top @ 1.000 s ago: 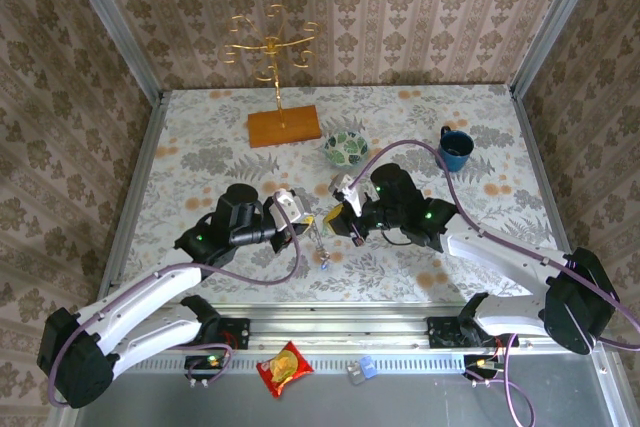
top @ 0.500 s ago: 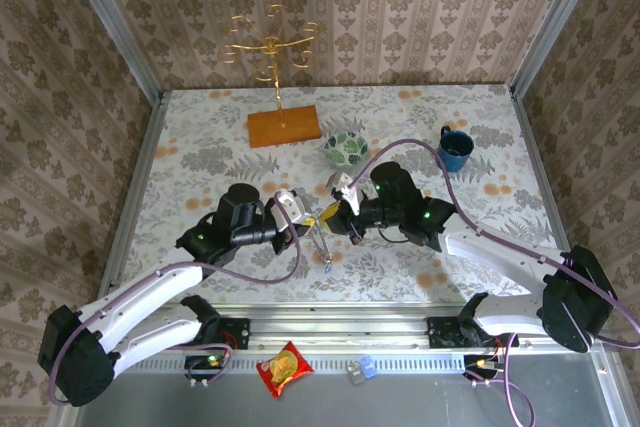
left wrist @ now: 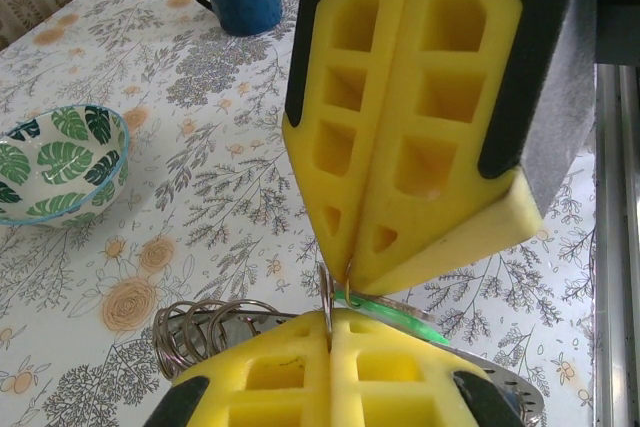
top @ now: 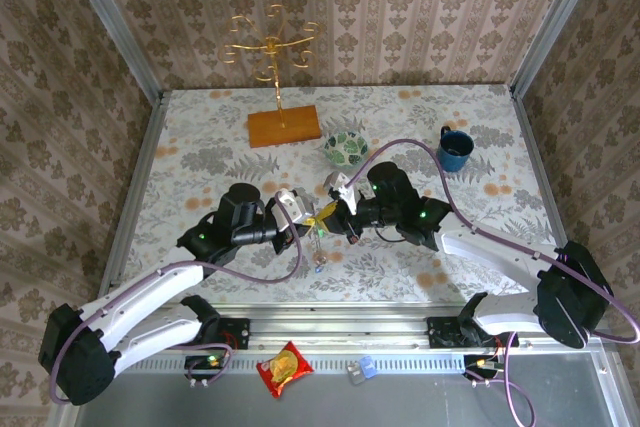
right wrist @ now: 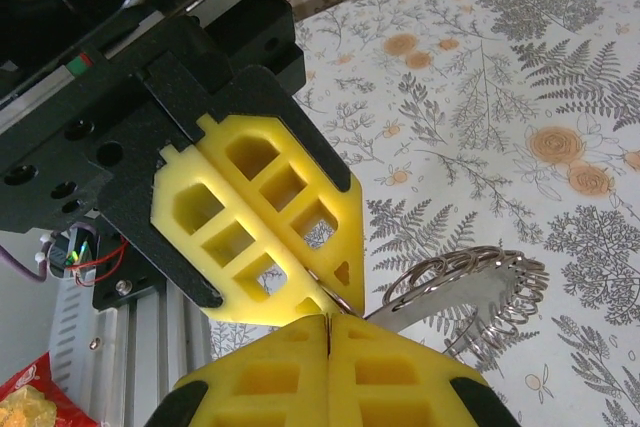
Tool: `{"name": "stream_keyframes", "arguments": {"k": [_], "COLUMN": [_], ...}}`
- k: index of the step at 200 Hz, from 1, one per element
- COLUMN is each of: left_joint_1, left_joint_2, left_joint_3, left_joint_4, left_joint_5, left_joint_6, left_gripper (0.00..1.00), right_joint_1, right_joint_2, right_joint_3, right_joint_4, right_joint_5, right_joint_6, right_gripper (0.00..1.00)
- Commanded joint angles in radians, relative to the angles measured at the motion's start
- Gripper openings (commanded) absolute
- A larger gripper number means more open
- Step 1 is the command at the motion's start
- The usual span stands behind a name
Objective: Put the keys on the keyring
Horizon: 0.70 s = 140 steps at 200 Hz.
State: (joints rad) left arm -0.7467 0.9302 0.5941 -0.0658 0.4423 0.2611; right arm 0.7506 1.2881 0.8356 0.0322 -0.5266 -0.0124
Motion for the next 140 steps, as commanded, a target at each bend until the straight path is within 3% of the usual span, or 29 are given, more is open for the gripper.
{"name": "stream_keyframes", "arguments": {"k": [1,88,140], "left_joint_1": [-0.009,-0.011,-0.017], "left_joint_2": [0.000,-0.011,-0.013], "left_joint_3": [0.000,-0.010,-0.031], "left_joint_4": [0.035,0.036,0.037], "left_joint_5": [0.029,0.012,-0.028], "left_joint_6": [-0.014,-0.004,0.024], "left_gripper": [0.00,0.00,0.00], "right_joint_1": [0.008,0.012,0.011], "right_joint_2": [0.012,0.021,0.053], "right_joint_3": [0.020,0.030,0.040], "right_joint_4": [0.043,0.004,-0.015], "right_joint_5": [0.021,0.202,0.197], "right_joint_6": [0.014,0.087,0.148], "right_gripper": [0.00,0.00,0.00]}}
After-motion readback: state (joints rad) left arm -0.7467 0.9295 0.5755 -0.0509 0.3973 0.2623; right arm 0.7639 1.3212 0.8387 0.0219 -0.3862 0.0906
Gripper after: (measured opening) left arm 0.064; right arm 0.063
